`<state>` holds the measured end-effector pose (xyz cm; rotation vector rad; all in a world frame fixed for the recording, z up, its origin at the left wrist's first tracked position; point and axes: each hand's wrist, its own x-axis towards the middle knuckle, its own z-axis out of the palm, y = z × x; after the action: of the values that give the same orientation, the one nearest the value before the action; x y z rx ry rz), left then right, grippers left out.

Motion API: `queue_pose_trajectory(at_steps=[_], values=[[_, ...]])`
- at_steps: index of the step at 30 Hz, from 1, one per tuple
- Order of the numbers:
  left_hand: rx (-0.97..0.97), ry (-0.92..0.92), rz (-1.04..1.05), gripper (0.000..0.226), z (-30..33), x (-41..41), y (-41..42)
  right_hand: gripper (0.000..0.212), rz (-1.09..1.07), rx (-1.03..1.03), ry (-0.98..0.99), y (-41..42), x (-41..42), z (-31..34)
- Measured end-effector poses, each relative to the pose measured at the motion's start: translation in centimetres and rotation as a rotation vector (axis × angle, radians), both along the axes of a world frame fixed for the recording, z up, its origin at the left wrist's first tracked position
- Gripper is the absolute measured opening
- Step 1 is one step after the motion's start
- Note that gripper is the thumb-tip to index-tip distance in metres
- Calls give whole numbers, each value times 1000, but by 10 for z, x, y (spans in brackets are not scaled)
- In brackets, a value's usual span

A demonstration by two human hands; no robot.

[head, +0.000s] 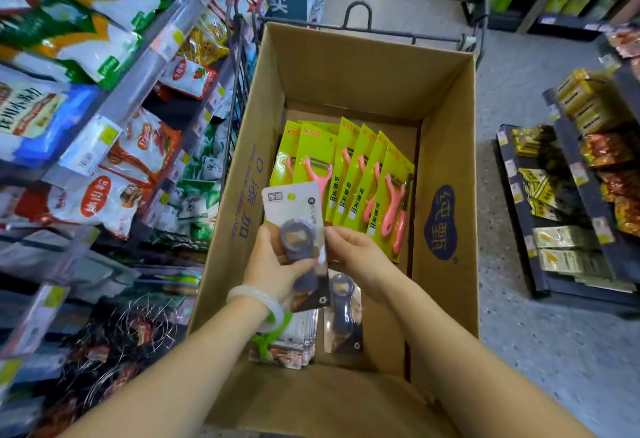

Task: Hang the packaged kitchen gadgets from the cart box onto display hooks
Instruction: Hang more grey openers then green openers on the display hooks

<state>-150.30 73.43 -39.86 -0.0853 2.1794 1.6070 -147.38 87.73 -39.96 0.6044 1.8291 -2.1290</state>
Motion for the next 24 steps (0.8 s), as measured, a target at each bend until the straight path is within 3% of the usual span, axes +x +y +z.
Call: queue_pose_trajectory(at_steps=[1, 3, 6, 9, 15, 19, 24], values=[[5, -11, 11, 51, -4, 1, -1, 24, -46, 73, -51, 1, 1, -12], [7, -41, 47, 49, -14, 7, -4, 23, -95, 431, -204, 3, 10, -47], [19, -96, 63, 52, -22, 15, -8, 62, 119, 836, -464, -4, 42, -97], [-4, -105, 48, 61, -28, 17, -12, 86, 197, 1016, -515, -14, 55, -126], [-5, -125, 137, 64, -34, 14, -16, 52, -16, 926, -612, -8, 39, -135], [-29, -117, 139, 60, -29, 16, -16, 60, -122, 830, -660, -2, 49, -131], [-53, -96, 147, 56, -24, 15, -16, 43, -178, 627, -524, -1, 56, -105]])
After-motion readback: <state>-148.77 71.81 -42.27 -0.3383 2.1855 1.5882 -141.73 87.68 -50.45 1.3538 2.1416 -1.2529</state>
